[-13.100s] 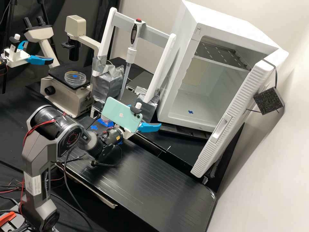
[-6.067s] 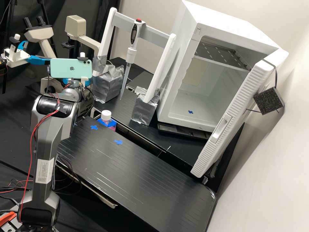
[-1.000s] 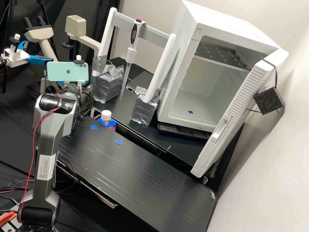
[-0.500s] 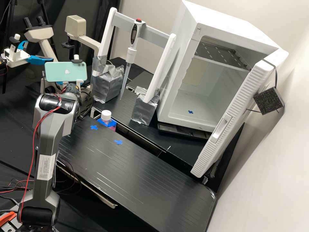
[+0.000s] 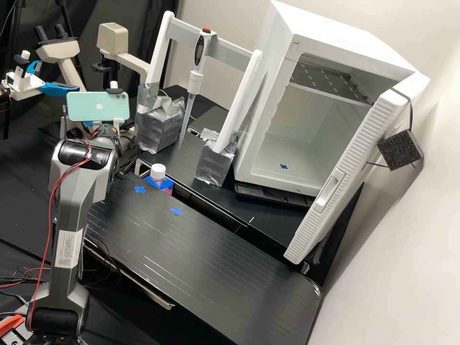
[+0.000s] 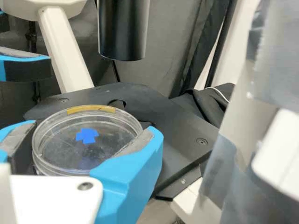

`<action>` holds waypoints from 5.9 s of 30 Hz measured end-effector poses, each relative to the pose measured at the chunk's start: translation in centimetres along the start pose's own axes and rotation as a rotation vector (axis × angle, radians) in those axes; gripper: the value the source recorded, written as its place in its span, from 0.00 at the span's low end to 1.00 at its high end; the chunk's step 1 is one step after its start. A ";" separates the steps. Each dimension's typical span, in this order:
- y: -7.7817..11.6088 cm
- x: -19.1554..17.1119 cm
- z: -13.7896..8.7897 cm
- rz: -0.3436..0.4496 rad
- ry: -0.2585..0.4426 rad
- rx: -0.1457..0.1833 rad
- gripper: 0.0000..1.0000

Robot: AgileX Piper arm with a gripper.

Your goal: Move the petri dish to the bench

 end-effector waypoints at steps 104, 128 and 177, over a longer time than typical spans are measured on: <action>-4.1 -32.0 10.0 0.467 -0.380 0.047 0.00; -4.2 -33.4 11.6 0.487 -0.422 0.063 0.00; -0.7 -31.8 5.0 0.809 -0.275 0.003 1.00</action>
